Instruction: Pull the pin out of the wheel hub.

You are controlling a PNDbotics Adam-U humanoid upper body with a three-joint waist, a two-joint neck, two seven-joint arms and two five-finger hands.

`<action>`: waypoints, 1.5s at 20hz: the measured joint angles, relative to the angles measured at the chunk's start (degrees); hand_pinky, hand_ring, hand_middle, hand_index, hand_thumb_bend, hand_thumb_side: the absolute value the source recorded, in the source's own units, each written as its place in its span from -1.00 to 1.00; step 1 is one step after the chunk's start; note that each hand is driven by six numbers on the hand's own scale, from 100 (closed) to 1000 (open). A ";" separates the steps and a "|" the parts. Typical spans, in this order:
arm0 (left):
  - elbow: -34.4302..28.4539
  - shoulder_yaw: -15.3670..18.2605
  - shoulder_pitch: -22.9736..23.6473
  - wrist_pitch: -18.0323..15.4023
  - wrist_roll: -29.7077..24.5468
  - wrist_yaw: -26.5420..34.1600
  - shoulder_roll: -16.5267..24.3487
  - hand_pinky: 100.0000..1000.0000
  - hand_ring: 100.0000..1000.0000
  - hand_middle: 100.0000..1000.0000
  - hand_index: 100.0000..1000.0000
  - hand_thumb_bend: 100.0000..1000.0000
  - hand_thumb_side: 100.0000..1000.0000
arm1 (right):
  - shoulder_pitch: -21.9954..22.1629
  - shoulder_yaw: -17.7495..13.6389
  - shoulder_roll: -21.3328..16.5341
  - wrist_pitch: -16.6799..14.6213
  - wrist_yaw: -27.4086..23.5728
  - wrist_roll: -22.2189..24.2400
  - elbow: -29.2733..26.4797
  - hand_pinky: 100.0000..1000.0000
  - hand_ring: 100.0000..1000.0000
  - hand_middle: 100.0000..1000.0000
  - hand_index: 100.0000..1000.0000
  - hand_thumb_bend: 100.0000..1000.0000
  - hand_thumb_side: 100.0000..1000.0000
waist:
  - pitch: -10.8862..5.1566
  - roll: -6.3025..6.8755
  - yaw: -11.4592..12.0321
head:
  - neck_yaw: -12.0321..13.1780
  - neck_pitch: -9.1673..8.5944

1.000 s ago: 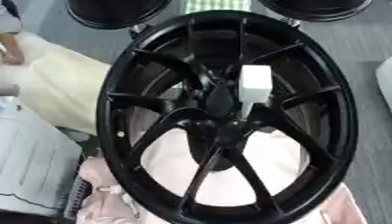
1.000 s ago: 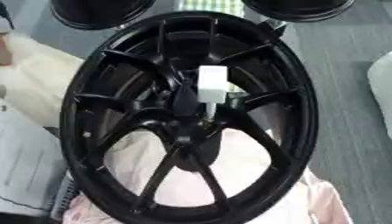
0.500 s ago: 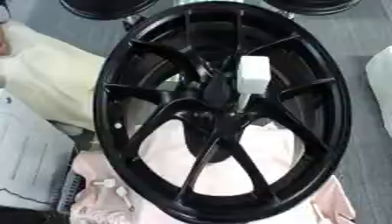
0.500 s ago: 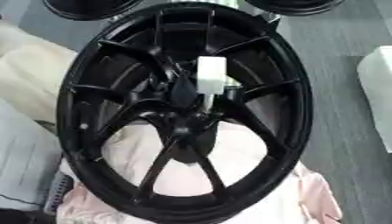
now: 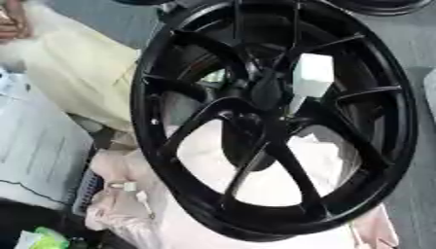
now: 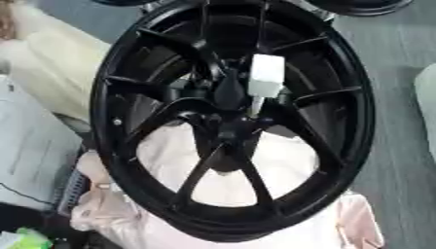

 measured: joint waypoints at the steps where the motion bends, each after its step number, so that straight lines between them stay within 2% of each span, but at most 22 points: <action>1: 0.01 0.01 0.18 0.01 0.01 -0.08 0.21 -0.18 -0.12 -0.05 0.24 -1.00 0.40 | -1.08 0.58 -1.31 -0.68 -0.24 0.47 0.75 0.36 0.30 0.20 0.30 -0.39 -0.78 | -0.15 -0.04 -0.02 | 0.00 0.01; 4: 0.35 0.03 0.38 0.03 0.04 -0.25 0.31 -0.18 -0.12 -0.05 0.24 -1.00 0.40 | -7.44 3.35 -6.69 -3.57 -1.30 2.92 4.92 0.39 0.33 0.22 0.32 -0.32 -0.77 | -0.36 0.29 -0.06 | -0.21 0.01; 7: 0.56 0.22 0.91 0.07 0.10 -0.26 0.27 -0.17 -0.12 -0.05 0.24 -1.00 0.40 | -16.21 7.33 -11.27 -7.43 -2.51 6.98 12.00 0.41 0.34 0.24 0.33 -0.28 -0.77 | -1.21 0.68 -0.09 | -0.84 0.02; 11: 0.69 0.57 1.82 -0.02 0.41 -0.26 0.20 -0.18 -0.12 -0.05 0.24 -1.00 0.40 | -27.24 12.09 -11.82 -12.13 -1.78 12.39 22.79 0.45 0.38 0.28 0.37 -0.18 -0.77 | -1.60 0.78 -0.15 | -1.54 0.02; 16: 1.04 0.88 2.69 0.04 0.56 -0.26 0.16 -0.18 -0.12 -0.05 0.24 -1.00 0.41 | -36.84 16.38 -6.82 -20.15 5.14 17.50 34.19 0.50 0.42 0.31 0.40 -0.12 -0.73 | -2.27 0.94 -0.66 | -2.51 0.04; 19: 1.25 0.90 2.84 0.08 0.56 -0.25 0.09 -0.18 -0.12 -0.05 0.24 -1.00 0.42 | -39.26 18.52 -3.04 -26.13 7.28 20.56 38.50 0.50 0.42 0.31 0.40 -0.12 -0.73 | -2.30 0.72 -0.67 | -3.18 0.05; 22: 1.40 0.90 3.23 0.15 0.59 -0.25 -0.31 -0.18 -0.12 -0.05 0.24 -1.00 0.43 | -40.13 19.94 0.09 -30.04 7.03 22.86 39.76 0.49 0.41 0.30 0.39 -0.13 -0.75 | -2.38 0.63 -0.68 | -3.77 0.22; 25: 1.57 0.93 3.42 0.24 0.66 -0.25 -0.32 -0.18 -0.12 -0.05 0.24 -1.00 0.43 | -40.67 21.22 3.26 -31.20 5.60 24.08 39.51 0.48 0.40 0.30 0.39 -0.13 -0.74 | -2.67 0.57 -0.72 | -4.41 0.26; 30: 1.76 1.05 4.03 0.45 0.70 -0.25 -0.61 -0.18 -0.12 -0.05 0.24 -1.00 0.44 | -40.92 23.27 8.52 -29.90 4.04 25.63 37.70 0.49 0.42 0.32 0.40 -0.11 -0.64 | -2.78 0.30 -1.08 | -5.23 0.34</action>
